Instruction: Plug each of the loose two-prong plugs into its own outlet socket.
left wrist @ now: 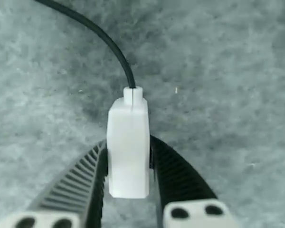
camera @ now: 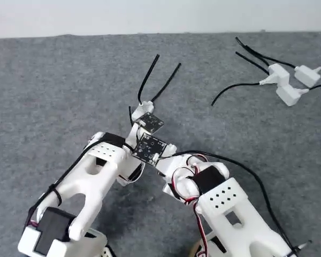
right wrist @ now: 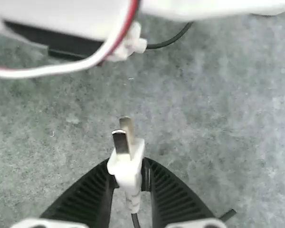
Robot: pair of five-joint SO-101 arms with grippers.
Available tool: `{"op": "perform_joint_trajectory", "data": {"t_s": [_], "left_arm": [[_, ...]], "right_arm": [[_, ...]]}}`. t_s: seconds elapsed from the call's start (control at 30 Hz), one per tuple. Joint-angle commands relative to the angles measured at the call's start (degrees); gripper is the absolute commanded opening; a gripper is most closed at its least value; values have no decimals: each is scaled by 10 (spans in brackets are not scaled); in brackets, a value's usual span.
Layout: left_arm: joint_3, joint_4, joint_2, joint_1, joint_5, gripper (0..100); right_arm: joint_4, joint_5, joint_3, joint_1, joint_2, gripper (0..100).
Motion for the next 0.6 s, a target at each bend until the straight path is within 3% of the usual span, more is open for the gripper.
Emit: {"op": "perform_joint_trajectory", "data": {"t_s": [0.0, 0.1, 0.3, 0.57], "left_arm": [[-12, 3, -26, 22, -7, 13], [-21, 8, -26, 22, -4, 65], [-73, 51, -26, 22, -3, 295], [-83, 41, -21, 18, -7, 295]], "right_arm": [[-12, 7, -3, 7, -5, 8], [-13, 8, -3, 7, -5, 8], [-20, 9, 3, 7, -5, 8], [-20, 9, 4, 6, -5, 8]]}}
